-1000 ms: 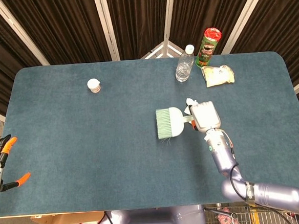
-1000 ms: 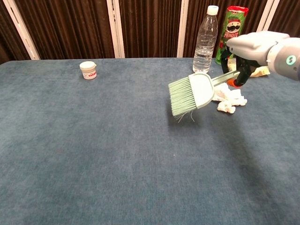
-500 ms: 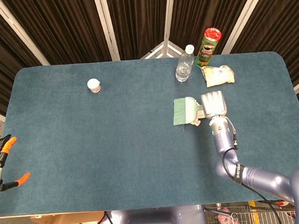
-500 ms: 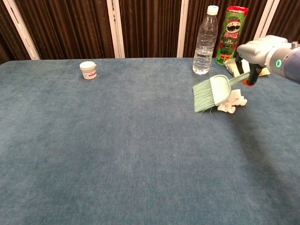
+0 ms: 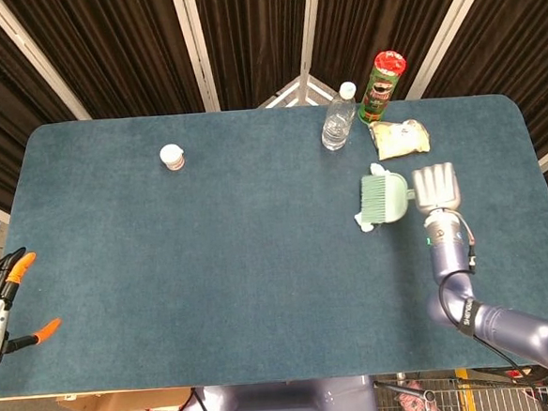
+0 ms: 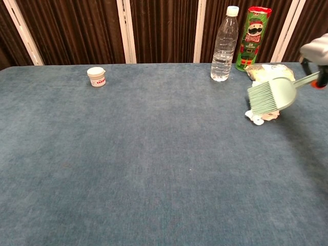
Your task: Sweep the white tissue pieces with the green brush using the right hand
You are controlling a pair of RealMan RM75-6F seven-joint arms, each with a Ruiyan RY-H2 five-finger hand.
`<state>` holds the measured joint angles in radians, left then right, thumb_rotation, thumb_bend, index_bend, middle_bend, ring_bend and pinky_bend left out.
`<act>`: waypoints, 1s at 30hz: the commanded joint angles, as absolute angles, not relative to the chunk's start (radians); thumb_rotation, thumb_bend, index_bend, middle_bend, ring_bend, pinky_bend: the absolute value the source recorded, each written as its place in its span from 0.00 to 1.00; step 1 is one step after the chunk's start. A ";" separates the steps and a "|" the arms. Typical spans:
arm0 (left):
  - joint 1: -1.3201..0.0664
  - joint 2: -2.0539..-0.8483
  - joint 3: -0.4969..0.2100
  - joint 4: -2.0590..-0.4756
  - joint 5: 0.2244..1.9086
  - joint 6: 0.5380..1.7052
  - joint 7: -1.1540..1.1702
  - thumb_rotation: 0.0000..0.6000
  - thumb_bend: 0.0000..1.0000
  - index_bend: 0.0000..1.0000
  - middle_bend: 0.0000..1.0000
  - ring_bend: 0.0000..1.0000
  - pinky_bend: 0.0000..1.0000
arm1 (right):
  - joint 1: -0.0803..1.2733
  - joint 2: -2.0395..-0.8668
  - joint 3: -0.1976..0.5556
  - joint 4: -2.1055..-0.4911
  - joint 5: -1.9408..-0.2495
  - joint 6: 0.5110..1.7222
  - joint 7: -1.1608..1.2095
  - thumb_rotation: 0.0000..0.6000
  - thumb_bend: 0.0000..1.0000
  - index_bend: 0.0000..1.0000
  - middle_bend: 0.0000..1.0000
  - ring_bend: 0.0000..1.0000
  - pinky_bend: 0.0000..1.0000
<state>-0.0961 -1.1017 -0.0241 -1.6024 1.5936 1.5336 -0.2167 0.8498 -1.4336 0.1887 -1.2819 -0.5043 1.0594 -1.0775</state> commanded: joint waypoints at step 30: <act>-0.116 -1.104 -0.023 -1.605 1.578 1.499 -0.214 1.00 0.00 0.00 0.00 0.00 0.02 | 0.980 -1.432 0.259 -1.423 -0.460 1.084 -1.096 1.00 0.61 0.83 1.00 1.00 0.90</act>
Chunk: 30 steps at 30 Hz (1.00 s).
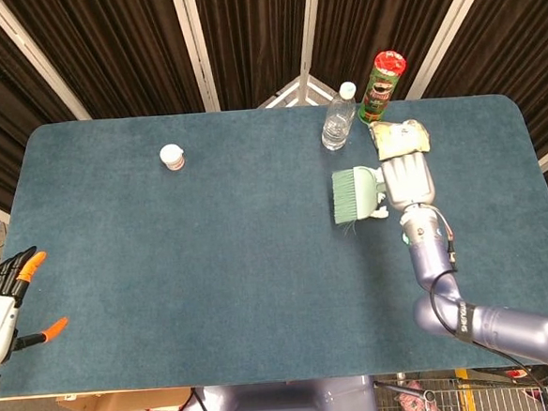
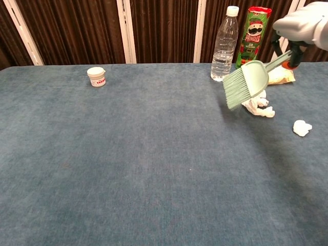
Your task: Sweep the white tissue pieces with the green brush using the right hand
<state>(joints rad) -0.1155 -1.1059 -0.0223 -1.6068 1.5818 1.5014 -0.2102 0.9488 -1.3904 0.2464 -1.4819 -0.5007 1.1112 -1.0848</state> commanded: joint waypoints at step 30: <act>-0.113 -1.106 -0.016 -1.611 1.578 1.498 -0.196 1.00 0.00 0.00 0.00 0.00 0.02 | 0.975 -1.459 0.161 -1.086 -0.160 0.971 -1.297 1.00 0.62 0.83 1.00 1.00 0.90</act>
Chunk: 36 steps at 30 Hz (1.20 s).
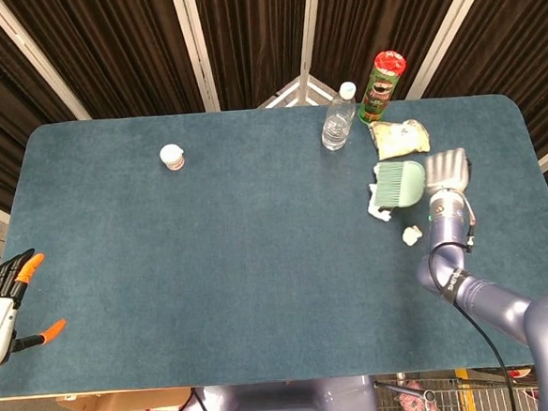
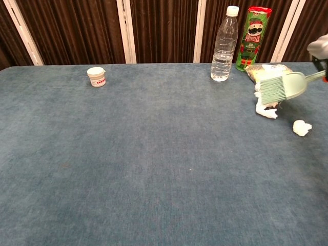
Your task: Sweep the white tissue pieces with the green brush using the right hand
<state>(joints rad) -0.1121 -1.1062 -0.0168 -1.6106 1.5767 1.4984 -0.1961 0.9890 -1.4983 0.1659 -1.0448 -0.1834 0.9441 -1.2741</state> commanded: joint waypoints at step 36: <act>-0.119 -1.112 -0.010 -1.618 1.609 1.512 -0.182 1.00 0.00 0.00 0.00 0.00 0.02 | 0.759 -0.961 0.144 -1.952 -0.594 1.185 -0.932 1.00 0.62 0.83 1.00 1.00 0.90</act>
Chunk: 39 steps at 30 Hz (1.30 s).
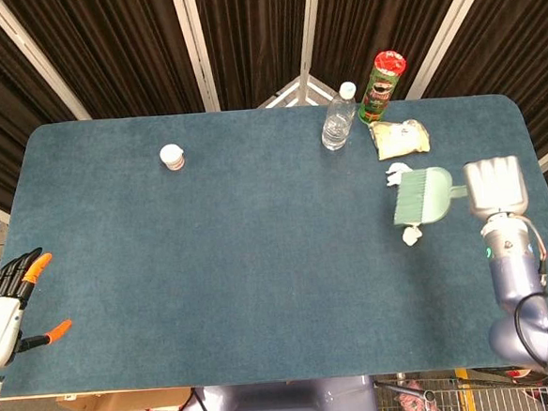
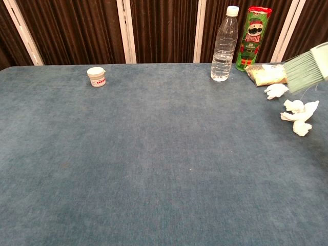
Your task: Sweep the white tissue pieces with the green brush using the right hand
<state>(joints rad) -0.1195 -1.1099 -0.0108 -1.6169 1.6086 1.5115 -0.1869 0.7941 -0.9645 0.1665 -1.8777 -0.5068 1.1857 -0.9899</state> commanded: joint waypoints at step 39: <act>-0.110 -1.113 -0.011 -1.609 1.592 1.517 -0.174 1.00 0.00 0.00 0.00 0.00 0.02 | 0.683 -1.373 -0.046 -1.850 -0.657 1.341 -0.979 1.00 0.46 0.03 0.11 0.10 0.24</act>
